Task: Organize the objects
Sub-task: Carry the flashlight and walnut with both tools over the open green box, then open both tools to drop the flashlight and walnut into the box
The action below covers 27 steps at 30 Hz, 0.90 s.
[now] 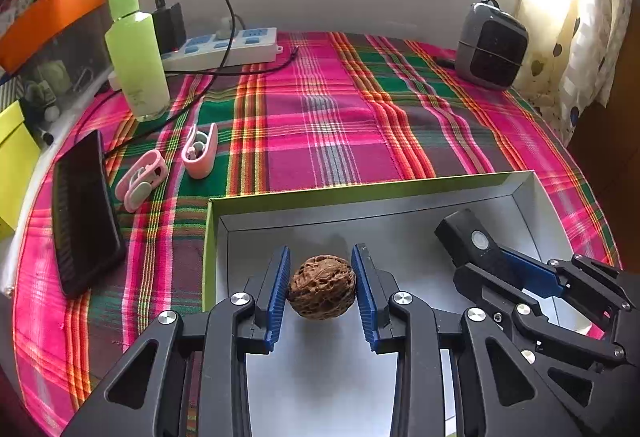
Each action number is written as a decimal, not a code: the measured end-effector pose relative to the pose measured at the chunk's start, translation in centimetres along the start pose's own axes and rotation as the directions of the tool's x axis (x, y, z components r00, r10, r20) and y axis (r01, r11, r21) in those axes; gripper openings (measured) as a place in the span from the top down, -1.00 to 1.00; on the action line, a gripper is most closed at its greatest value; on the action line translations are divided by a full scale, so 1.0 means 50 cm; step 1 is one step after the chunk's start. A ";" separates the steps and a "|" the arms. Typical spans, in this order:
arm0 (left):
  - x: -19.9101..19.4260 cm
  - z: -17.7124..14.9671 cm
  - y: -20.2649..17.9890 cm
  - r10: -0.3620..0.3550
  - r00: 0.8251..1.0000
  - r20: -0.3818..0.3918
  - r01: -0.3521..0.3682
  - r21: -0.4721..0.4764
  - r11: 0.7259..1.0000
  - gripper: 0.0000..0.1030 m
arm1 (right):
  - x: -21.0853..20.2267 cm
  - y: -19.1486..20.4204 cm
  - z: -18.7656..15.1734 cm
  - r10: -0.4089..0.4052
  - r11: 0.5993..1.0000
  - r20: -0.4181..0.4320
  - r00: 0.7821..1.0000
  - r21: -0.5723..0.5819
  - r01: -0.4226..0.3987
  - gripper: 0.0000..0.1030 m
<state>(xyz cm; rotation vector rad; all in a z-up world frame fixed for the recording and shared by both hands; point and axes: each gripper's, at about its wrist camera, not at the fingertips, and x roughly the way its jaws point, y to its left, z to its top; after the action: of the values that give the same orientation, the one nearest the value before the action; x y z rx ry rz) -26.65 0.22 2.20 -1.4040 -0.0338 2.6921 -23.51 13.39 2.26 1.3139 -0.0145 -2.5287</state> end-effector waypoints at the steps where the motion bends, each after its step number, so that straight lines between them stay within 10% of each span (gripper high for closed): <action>1: 0.003 0.002 0.001 -0.001 1.000 -0.004 0.001 -0.004 1.000 0.42 | 0.001 0.000 0.000 -0.002 1.000 0.000 1.000 -0.001 0.002 0.45; 27: 0.024 0.014 -0.004 0.027 0.999 -0.019 -0.027 0.013 1.000 0.41 | 0.019 0.000 -0.001 -0.020 1.000 -0.009 1.000 0.004 0.020 0.45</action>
<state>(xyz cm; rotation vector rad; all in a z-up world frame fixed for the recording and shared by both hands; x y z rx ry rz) -27.90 0.58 1.65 -1.4368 0.0038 2.6953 -24.00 13.16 1.47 1.3335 -0.0046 -2.5401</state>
